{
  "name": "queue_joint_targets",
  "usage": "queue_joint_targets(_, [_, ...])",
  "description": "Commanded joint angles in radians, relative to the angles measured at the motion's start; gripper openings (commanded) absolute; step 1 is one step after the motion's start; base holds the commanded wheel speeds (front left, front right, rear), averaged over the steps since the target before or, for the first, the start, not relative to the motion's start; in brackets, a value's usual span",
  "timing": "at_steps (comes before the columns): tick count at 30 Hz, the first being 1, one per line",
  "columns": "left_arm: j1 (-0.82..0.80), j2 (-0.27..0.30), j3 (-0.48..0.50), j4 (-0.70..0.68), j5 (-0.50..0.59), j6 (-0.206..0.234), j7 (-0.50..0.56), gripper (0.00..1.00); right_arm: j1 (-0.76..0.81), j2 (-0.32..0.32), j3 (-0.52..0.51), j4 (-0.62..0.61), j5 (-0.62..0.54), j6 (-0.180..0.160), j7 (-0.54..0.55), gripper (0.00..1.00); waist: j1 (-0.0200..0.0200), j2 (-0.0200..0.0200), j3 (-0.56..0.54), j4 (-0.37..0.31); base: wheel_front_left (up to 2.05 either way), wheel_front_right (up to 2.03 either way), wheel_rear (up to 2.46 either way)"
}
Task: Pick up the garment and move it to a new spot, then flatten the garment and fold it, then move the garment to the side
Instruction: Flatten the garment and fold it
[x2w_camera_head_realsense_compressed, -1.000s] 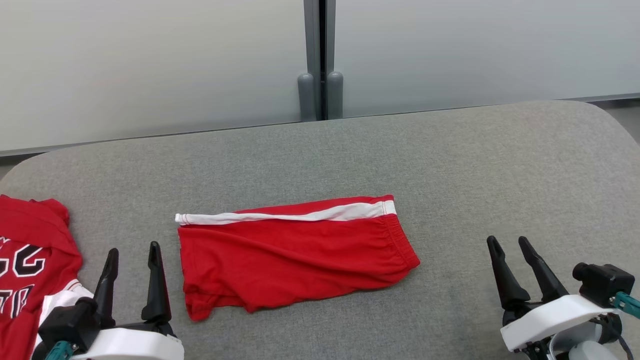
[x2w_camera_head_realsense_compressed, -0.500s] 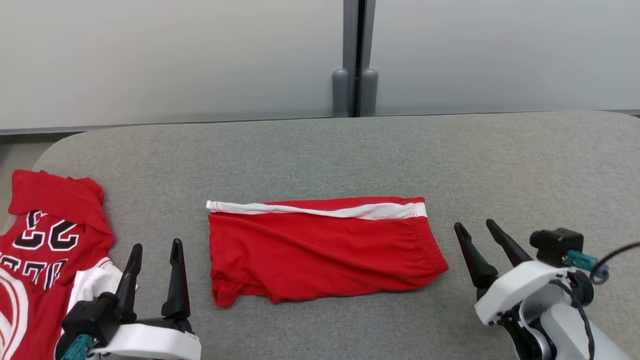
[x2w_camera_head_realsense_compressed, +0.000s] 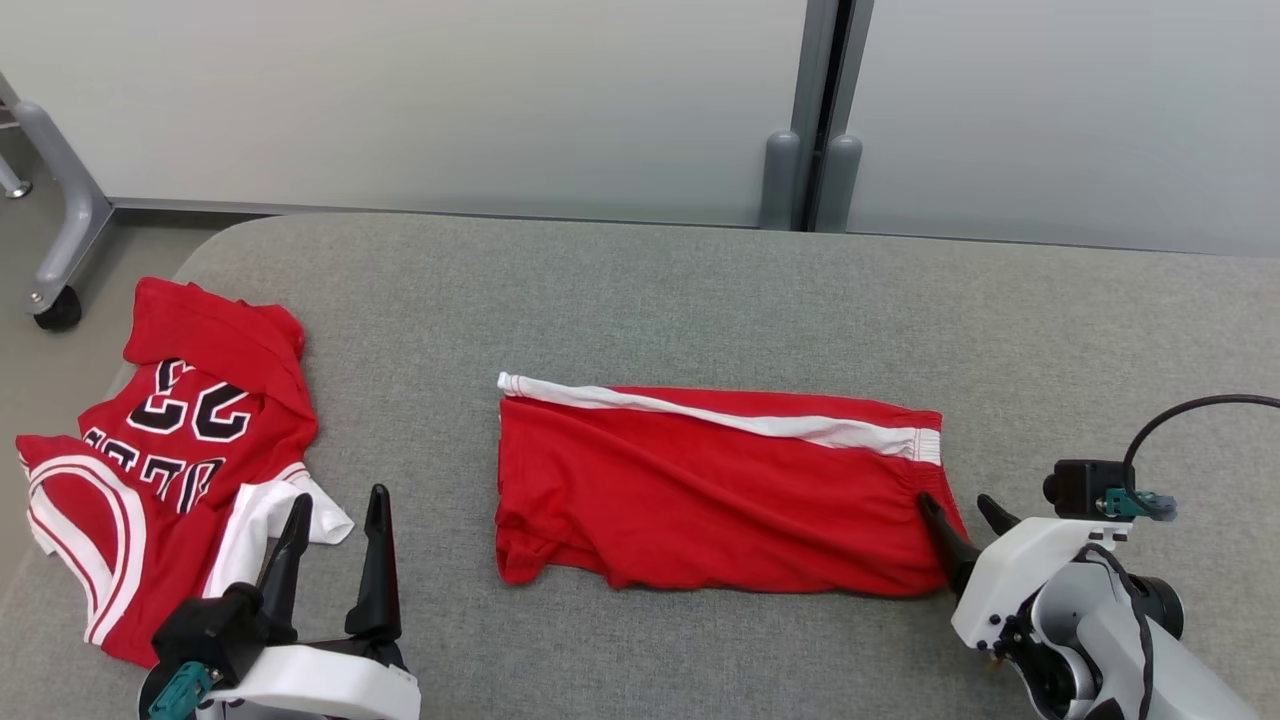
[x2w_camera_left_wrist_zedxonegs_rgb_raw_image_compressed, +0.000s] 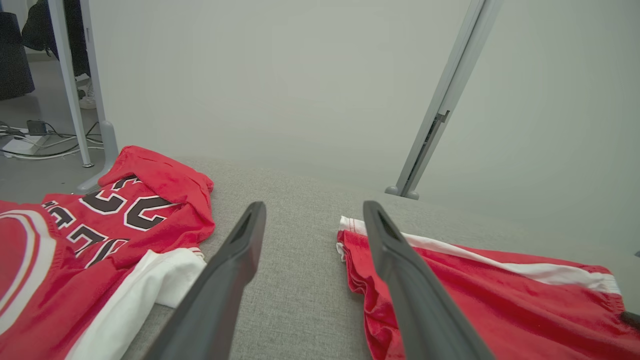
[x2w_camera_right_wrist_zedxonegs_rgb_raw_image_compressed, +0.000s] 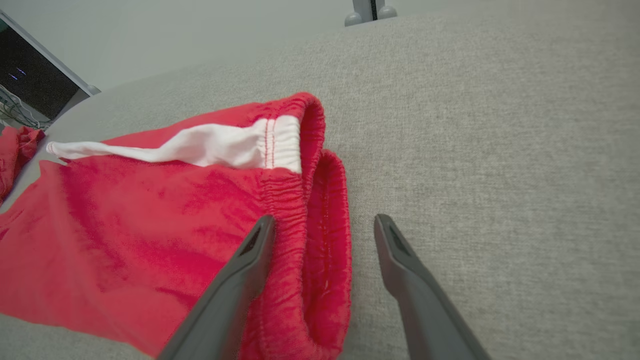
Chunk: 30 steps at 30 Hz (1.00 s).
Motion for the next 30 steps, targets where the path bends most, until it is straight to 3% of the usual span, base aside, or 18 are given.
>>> queue_joint_targets(1, [-0.021,-0.001,0.004,0.001,0.005,-0.005,0.0,1.0,-0.013,-0.004,0.0,0.024,0.015,0.001,0.009,1.0,0.0,-0.0001,0.013,0.011,0.0,0.0,0.0])
queue_joint_targets(13, [-0.057,-0.009,0.007,0.028,0.01,-0.026,0.0,1.0,-0.024,0.018,0.021,0.086,0.189,0.0,0.112,1.0,0.0,-0.0001,0.054,0.038,0.0,0.0,0.0])
queue_joint_targets(14, [-0.06,-0.007,0.007,0.03,0.01,-0.028,0.0,1.0,-0.024,0.02,0.026,0.08,0.203,0.001,0.119,0.91,0.0,-0.0001,0.055,0.039,0.0,0.0,0.0])
queue_joint_targets(15, [-0.064,-0.006,0.008,0.031,0.009,-0.028,0.0,1.0,-0.025,0.021,0.03,0.074,0.217,0.0,0.114,0.42,0.0,-0.0001,0.054,0.039,0.0,0.0,0.0])
queue_joint_targets(17, [-0.068,-0.004,0.009,0.035,0.01,-0.029,0.0,1.0,-0.032,0.02,0.033,0.064,0.24,0.0,0.099,0.0,0.0,-0.0001,0.053,0.04,0.0,0.0,0.0])
queue_joint_targets(23, [-0.061,0.004,0.011,0.045,0.011,-0.031,0.0,1.0,-0.054,0.01,0.042,0.03,0.307,0.001,0.048,0.0,0.0,-0.0001,0.035,0.028,0.0,0.0,0.0])
queue_joint_targets(30, [-0.043,0.015,0.006,0.038,0.015,-0.033,0.002,1.0,-0.031,-0.088,0.071,-0.065,0.38,0.0,0.06,0.0,0.0,-0.0001,0.026,-0.028,0.0,0.0,0.0])
